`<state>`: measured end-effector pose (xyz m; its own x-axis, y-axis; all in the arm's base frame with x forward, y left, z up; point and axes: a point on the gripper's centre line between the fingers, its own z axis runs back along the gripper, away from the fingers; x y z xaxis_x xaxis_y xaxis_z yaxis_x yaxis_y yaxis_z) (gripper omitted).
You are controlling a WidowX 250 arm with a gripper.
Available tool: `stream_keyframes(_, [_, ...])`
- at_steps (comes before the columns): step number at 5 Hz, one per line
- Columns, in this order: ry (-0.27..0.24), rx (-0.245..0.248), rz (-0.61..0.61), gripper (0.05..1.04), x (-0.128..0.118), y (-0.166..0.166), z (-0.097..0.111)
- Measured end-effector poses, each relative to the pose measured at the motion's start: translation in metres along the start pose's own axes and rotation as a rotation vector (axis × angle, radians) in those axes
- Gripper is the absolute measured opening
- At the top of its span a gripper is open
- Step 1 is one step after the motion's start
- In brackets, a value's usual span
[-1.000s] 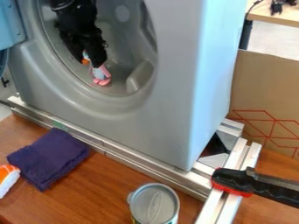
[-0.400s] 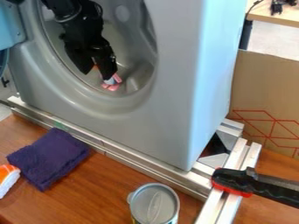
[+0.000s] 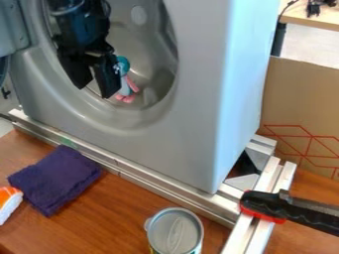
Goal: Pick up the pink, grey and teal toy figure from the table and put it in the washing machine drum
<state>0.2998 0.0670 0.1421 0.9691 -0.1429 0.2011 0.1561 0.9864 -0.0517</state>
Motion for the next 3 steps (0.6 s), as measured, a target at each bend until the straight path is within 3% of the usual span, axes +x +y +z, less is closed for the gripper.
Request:
stream_keyframes(1, [0.241, 0.072, -0.020, 1.001, -0.035, -0.034, 0.014])
stream_keyframes(2, [0.370, 0.080, -0.103, 1.001, -0.079, -0.063, 0.014])
stream_keyframes(3, [0.388, 0.075, -0.141, 1.001, -0.113, -0.079, 0.013])
